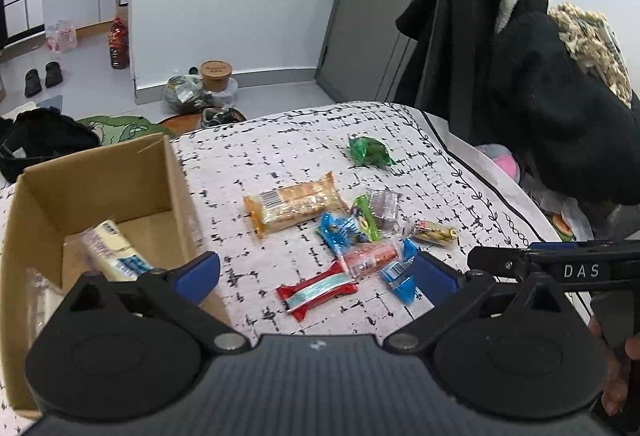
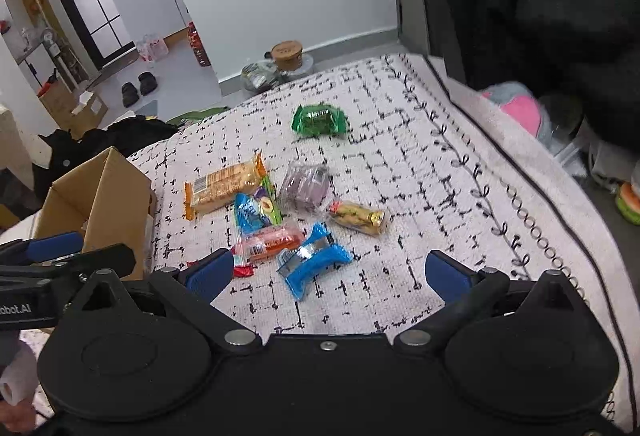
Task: Organize snacks
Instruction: 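Move both tools back over the remaining snacks, then grasp the red-and-white candy bar with the left tool while the right tool grasps the small yellow bar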
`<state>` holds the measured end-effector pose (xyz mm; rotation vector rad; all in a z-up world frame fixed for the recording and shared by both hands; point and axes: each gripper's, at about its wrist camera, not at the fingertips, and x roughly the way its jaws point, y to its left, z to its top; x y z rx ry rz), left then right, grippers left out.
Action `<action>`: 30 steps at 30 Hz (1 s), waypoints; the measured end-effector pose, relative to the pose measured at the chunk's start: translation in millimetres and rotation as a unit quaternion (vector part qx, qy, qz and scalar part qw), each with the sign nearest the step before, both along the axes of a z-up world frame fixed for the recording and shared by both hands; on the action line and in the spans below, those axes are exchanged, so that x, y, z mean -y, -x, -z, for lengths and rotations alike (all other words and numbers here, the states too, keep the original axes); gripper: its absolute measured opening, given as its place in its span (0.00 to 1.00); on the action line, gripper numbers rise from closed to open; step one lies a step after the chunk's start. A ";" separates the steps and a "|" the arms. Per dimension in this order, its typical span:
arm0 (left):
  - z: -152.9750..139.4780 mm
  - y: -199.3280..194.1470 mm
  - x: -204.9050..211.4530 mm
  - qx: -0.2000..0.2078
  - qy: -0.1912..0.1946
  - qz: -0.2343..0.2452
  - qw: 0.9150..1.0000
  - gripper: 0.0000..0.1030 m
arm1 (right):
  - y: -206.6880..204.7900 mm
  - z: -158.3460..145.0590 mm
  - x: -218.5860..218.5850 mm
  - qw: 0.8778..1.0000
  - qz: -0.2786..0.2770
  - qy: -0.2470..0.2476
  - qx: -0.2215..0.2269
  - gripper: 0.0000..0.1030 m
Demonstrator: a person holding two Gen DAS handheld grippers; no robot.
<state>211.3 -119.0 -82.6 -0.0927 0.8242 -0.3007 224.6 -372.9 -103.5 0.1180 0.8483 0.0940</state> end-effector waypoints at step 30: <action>70.2 -61.0 54.7 -0.084 -0.054 0.040 0.994 0.60 | -75.0 34.5 31.6 0.997 -0.068 -0.044 0.001 0.59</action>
